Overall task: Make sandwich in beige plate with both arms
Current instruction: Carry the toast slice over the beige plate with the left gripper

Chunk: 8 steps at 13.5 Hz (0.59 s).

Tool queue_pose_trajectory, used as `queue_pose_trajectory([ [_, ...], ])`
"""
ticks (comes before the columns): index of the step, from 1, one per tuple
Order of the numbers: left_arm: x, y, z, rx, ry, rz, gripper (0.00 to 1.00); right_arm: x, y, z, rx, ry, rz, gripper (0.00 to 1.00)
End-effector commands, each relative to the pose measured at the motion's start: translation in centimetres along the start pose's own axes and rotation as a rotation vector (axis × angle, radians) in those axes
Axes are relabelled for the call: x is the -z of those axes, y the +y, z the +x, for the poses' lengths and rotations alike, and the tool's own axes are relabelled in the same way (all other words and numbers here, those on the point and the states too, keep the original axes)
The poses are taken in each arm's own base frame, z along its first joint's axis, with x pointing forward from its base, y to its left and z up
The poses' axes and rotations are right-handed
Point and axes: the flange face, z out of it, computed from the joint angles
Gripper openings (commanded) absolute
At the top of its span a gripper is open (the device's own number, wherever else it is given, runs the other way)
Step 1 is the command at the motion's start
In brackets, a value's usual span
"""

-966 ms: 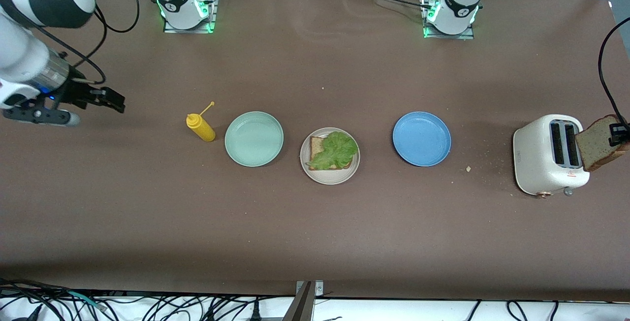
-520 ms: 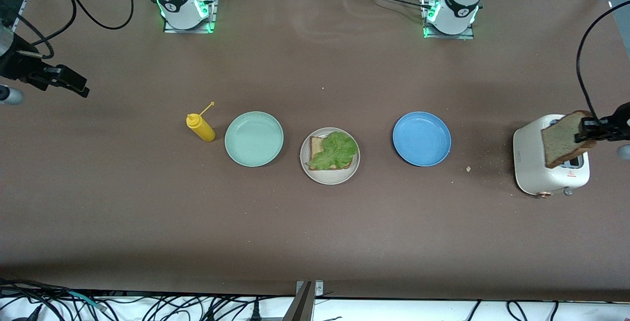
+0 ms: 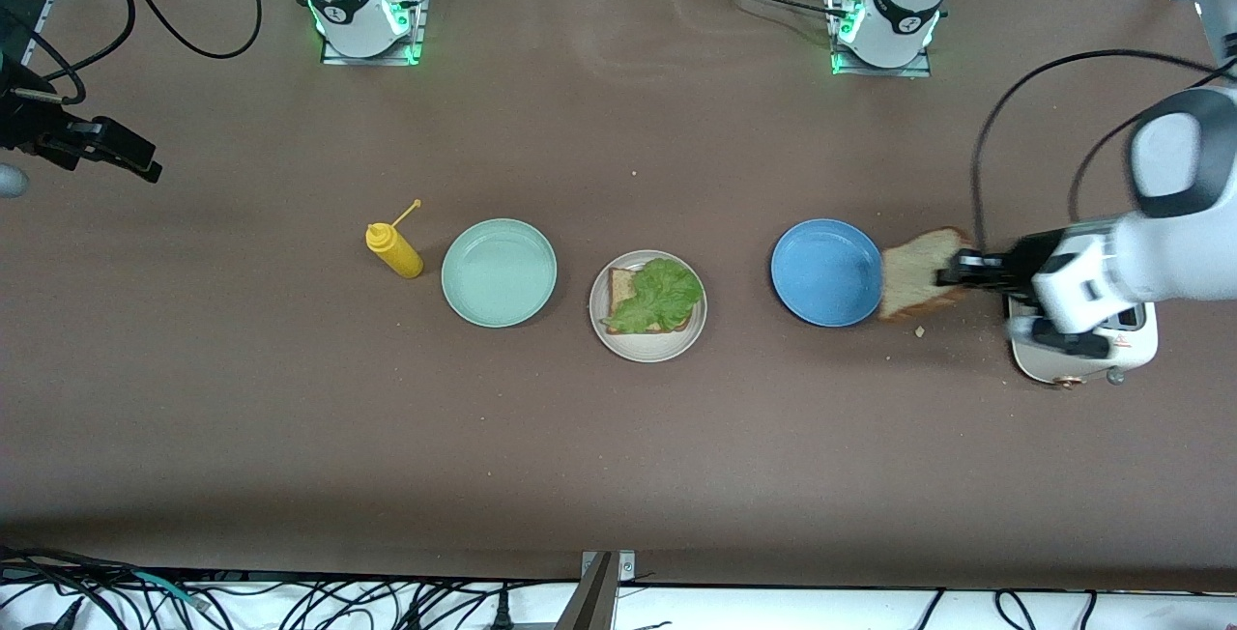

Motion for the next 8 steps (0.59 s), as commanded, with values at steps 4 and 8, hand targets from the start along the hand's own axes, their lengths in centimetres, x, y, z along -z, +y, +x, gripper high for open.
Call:
queue_pose_trajectory([
  [4,-7.2,6.3,4.3,-0.062,-0.073,-0.186,0.0,0.2,0.7,0.6,0.047,-0.014,-0.017,1.0],
  [8,-10.4,10.1,5.4,-0.053,-0.072,-0.277,0.0,0.2,0.6,0.5,0.049,-0.015,-0.013,1.0],
])
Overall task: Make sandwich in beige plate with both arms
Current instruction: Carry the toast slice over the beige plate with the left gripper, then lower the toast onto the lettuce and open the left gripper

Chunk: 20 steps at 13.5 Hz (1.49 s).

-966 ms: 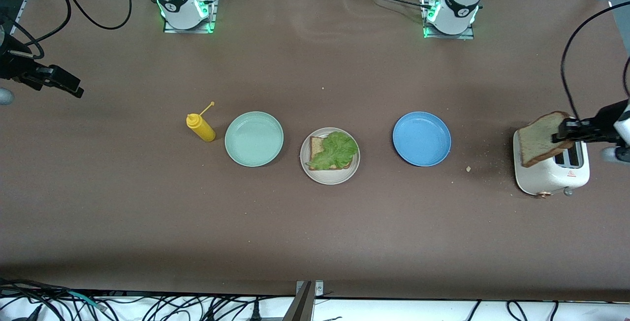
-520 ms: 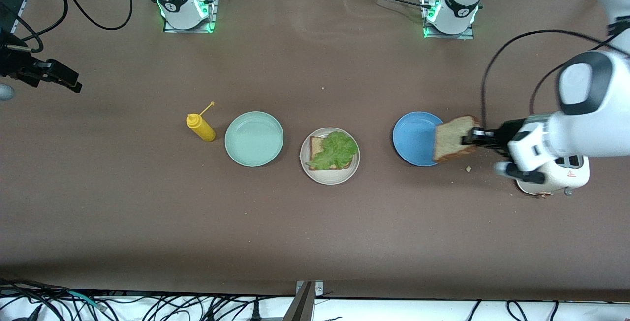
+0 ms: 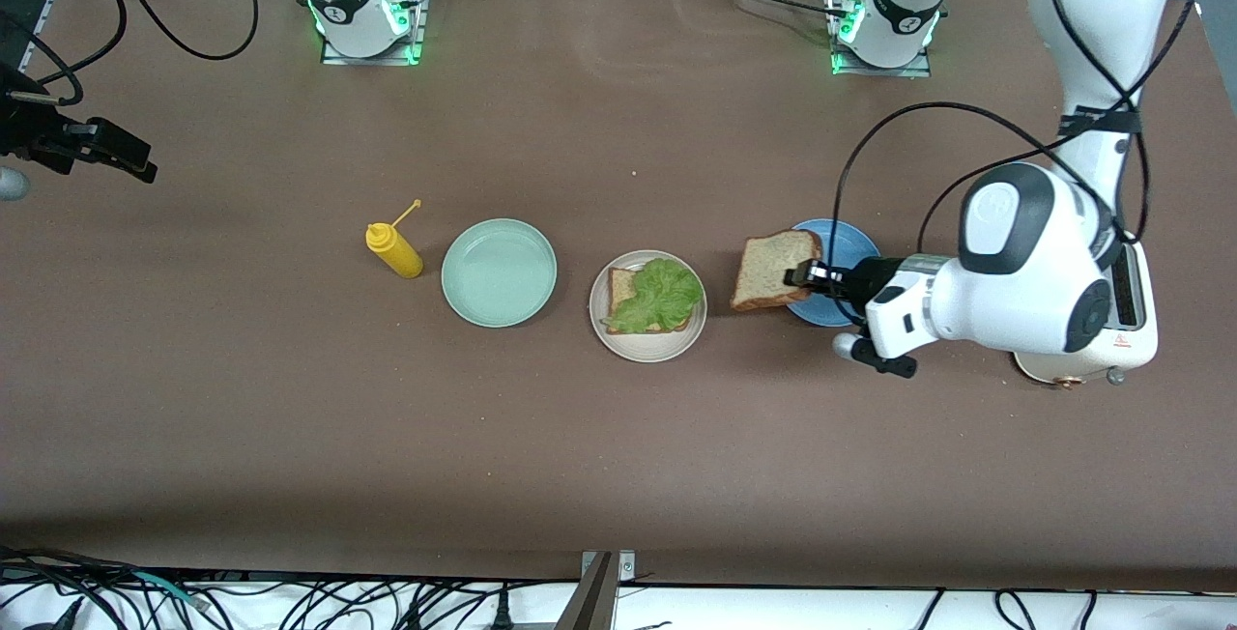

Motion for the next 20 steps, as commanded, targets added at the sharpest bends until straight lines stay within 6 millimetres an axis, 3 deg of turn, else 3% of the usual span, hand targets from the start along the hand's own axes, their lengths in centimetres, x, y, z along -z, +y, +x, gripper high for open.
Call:
queue_pose_trajectory([
  [1,-1.6,1.9,1.2,0.003,0.006,-0.06,0.0,0.6,0.0,0.2,0.014,-0.008,-0.01,1.0],
  [4,-4.9,2.0,1.9,0.005,-0.026,-0.06,0.0,0.4,0.0,0.4,0.011,-0.011,-0.001,1.0],
  [8,-7.5,2.3,3.2,0.085,-0.015,-0.24,0.0,0.4,-0.1,0.4,0.014,-0.012,0.002,1.0],
  [10,-8.5,2.6,3.5,0.097,-0.004,-0.271,0.0,0.4,-0.2,0.3,0.014,-0.013,0.002,1.0],
  [14,-12.4,2.7,4.9,0.136,0.043,-0.296,0.0,-0.1,-0.3,0.8,0.012,-0.012,0.021,1.0],
  [20,-14.9,1.1,5.8,0.163,0.065,-0.284,0.0,-0.2,-0.6,1.0,0.011,-0.012,0.022,1.0],
])
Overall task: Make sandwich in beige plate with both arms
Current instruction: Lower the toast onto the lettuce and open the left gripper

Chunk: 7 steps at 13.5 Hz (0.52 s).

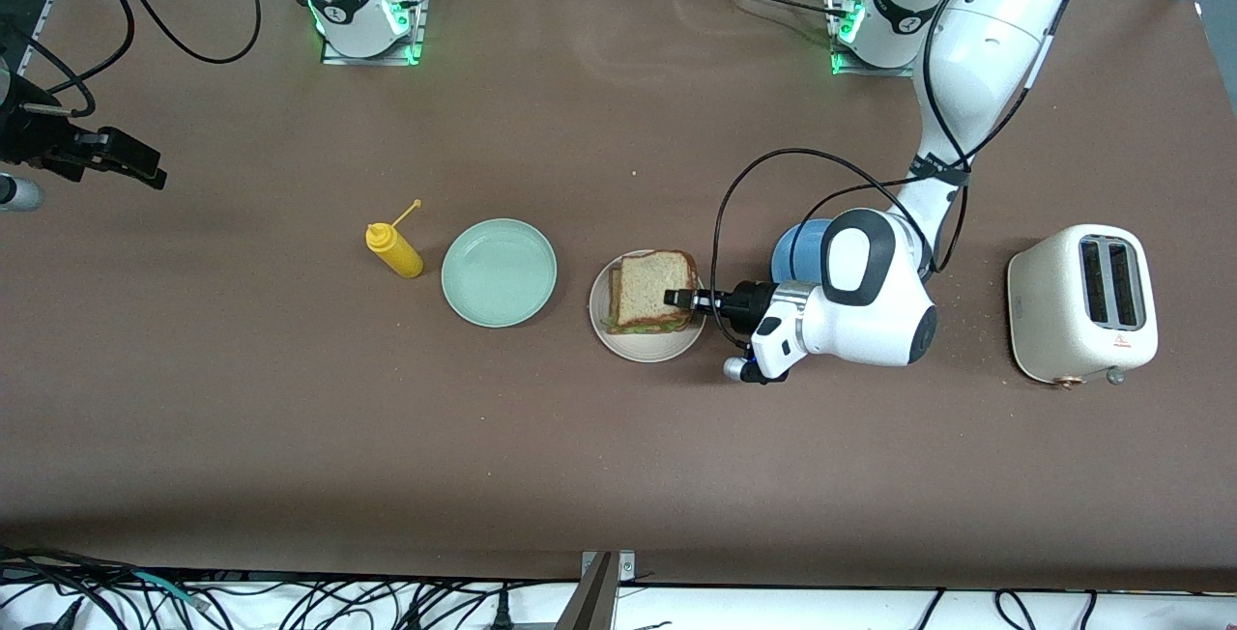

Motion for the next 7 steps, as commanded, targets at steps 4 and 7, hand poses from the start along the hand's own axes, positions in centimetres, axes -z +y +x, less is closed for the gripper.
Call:
queue_pose_trajectory([
  [4,-1.7,-0.4,1.1,0.019,0.025,-0.023,0.0,0.7,-0.3,0.2,0.013,0.001,0.018,1.0],
  [7,-2.8,-1.7,1.4,0.027,0.015,-0.018,0.0,0.7,-0.2,0.2,0.009,-0.002,0.008,1.0],
])
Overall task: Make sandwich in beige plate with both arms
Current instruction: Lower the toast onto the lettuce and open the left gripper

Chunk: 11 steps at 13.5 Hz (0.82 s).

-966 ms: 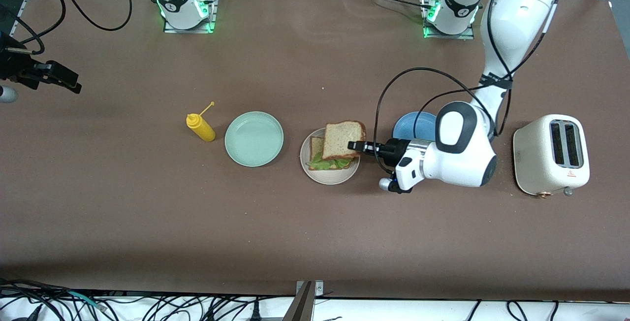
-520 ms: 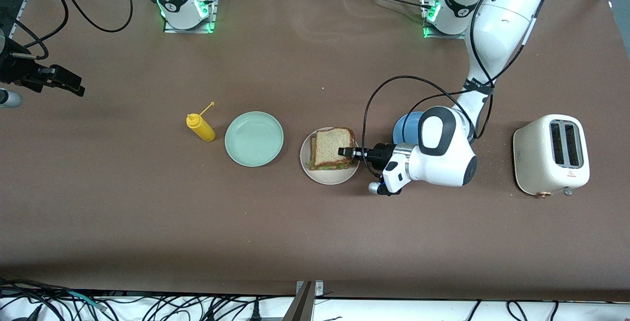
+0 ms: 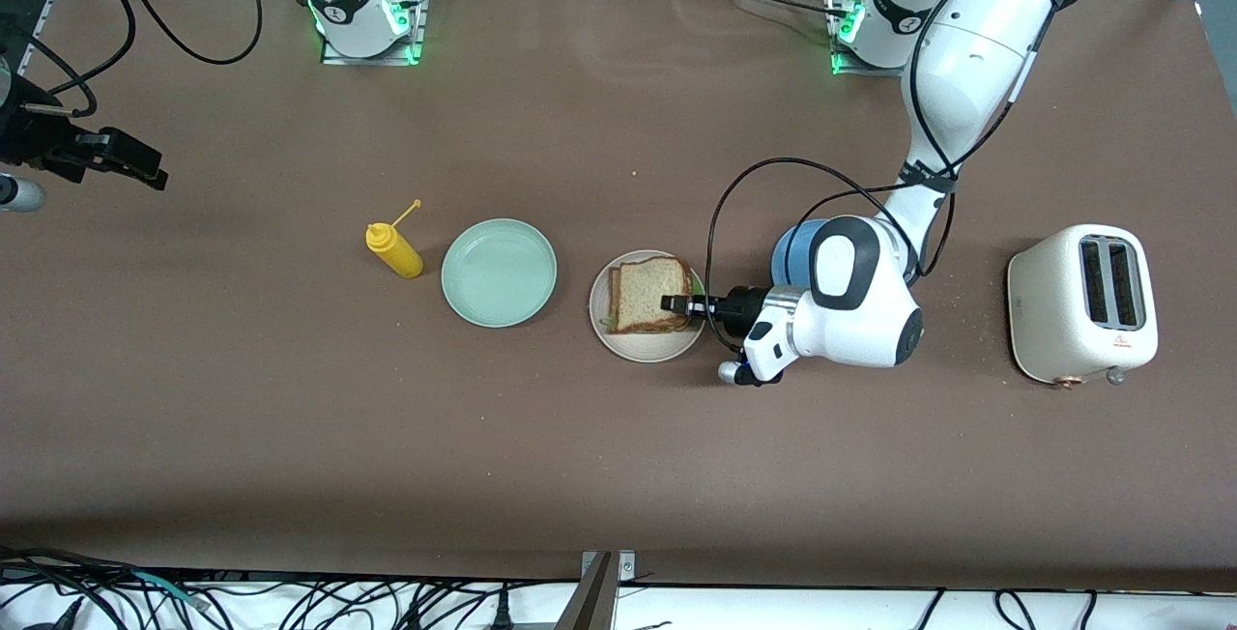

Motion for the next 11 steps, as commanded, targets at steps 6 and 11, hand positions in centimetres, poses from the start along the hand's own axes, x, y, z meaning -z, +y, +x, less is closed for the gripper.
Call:
queue_pose_trajectory([
  [6,-2.0,-2.1,1.9,0.024,0.07,-0.001,0.64,0.5,0.2,0.1,0.003,-0.008,0.001,1.0],
  [11,-2.1,-2.3,2.1,0.025,0.092,0.008,0.74,0.5,0.3,0.1,0.002,-0.01,0.003,1.0],
])
